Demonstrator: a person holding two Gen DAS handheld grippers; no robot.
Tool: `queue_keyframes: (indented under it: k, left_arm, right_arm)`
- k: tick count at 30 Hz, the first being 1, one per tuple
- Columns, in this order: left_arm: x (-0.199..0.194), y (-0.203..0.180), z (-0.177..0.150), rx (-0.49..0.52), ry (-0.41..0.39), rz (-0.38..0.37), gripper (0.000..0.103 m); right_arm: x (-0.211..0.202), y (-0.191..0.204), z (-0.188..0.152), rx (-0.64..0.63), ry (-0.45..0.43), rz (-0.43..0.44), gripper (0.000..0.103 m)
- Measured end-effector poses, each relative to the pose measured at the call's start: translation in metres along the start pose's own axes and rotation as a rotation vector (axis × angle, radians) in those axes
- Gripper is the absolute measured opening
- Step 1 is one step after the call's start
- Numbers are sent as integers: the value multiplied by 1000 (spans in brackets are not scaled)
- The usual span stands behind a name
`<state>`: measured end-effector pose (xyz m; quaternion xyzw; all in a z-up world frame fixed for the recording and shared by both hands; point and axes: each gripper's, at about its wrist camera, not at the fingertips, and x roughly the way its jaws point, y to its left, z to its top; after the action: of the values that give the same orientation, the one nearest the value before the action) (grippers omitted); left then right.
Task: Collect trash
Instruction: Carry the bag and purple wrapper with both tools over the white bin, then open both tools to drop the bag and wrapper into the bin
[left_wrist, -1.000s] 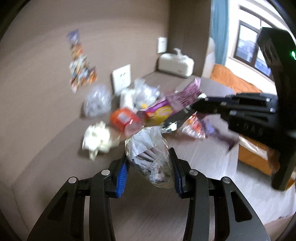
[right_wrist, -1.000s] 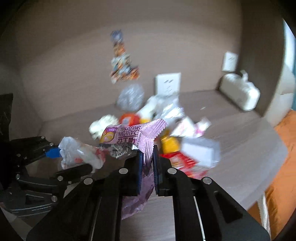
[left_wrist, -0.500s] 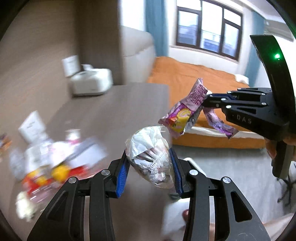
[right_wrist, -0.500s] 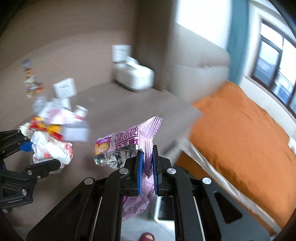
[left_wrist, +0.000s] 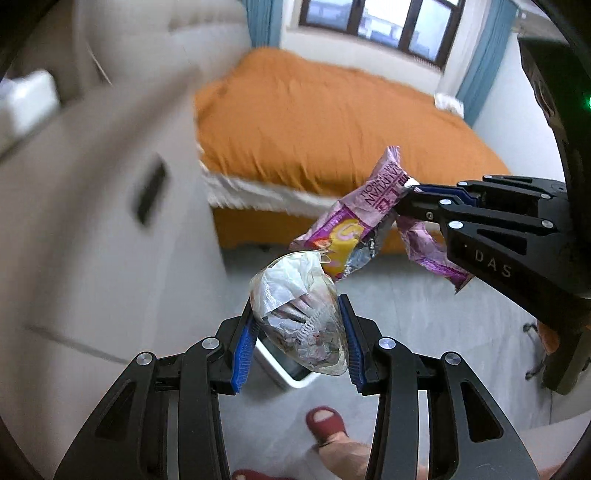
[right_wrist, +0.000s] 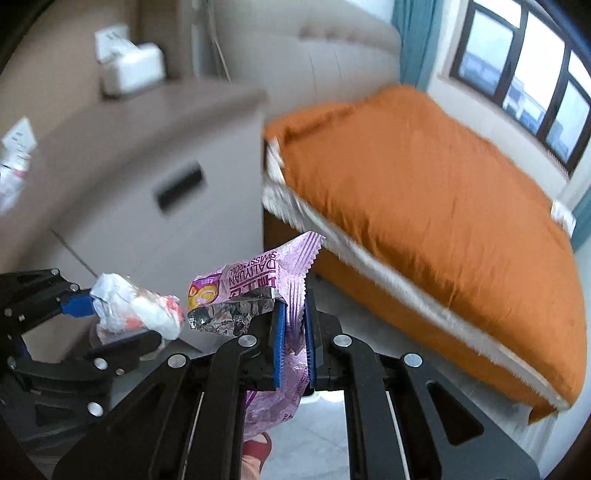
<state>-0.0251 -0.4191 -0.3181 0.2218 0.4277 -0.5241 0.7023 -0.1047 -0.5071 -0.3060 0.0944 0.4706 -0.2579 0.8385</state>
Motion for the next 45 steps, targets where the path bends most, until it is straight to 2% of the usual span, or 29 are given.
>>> queue_keyframes:
  k: [4, 9, 15, 16, 17, 18, 19, 20, 23, 27, 33, 36, 39, 45]
  left_arm:
    - [93, -5, -22, -10, 79, -42, 41]
    - [198, -10, -53, 22, 149, -50, 41]
    - [277, 4, -98, -8, 209, -44, 42]
    - [288, 7, -102, -17, 221, -49, 42]
    - [299, 8, -109, -27, 232, -55, 46]
    - [310, 10, -116, -45, 252, -67, 69]
    - [316, 12, -120, -57, 263, -71, 87]
    - [322, 14, -124, -66, 260, -64, 98]
    - [340, 17, -127, -49, 267, -40, 98]
    - [332, 16, -123, -44, 268, -16, 98]
    - [285, 13, -104, -17, 246, 27, 98]
    - [251, 9, -86, -35, 217, 32, 98]
    - [207, 2, -67, -44, 167, 48, 98]
    - [100, 0, -30, -66, 37, 73, 98]
  right_arm:
    - [81, -16, -31, 33, 68, 19, 11]
    - [183, -25, -74, 74, 148, 59, 11]
    - [274, -20, -119, 70, 214, 95, 11]
    - [288, -17, -126, 55, 224, 111, 17]
    - [297, -13, -131, 36, 233, 127, 27]
    - [306, -9, -136, 17, 245, 141, 68]
    - [314, -5, -142, -8, 247, 157, 95]
    - [318, -4, -145, -22, 242, 167, 98]
    - [327, 1, -151, -79, 261, 170, 98]
    - [311, -3, -143, -67, 251, 160, 98]
    - [261, -15, -111, -55, 213, 137, 98]
    - [231, -23, -87, -46, 185, 134, 98]
    - [184, -20, -64, -41, 130, 112, 98]
    - [86, -21, -14, -26, -2, 97, 98]
